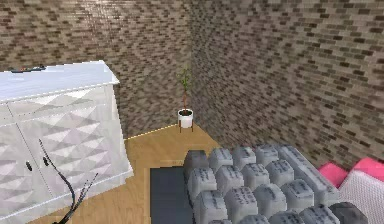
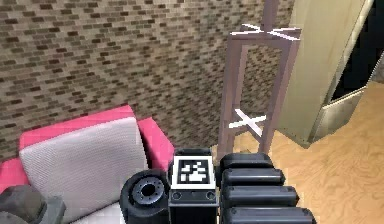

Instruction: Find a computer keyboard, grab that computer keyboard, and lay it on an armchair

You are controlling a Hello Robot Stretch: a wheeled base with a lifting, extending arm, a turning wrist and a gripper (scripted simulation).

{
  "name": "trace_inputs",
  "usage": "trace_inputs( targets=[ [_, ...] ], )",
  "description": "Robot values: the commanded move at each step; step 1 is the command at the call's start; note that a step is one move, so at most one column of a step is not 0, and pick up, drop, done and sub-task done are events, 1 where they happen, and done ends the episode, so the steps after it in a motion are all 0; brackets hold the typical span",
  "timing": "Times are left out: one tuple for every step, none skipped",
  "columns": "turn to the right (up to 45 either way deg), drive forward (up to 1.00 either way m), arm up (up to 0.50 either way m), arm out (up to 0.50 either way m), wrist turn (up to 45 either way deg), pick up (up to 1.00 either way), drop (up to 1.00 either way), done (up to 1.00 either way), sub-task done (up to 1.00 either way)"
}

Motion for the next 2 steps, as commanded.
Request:
trace_inputs(
  targets=[
    [-3.0,0.00,0.00,0.00,0.0,0.00,0.00,0.00,0.00],
    [0.0,0.00,0.00,0.34,0.0,0.00,0.00,0.00,0.00]
  ],
)
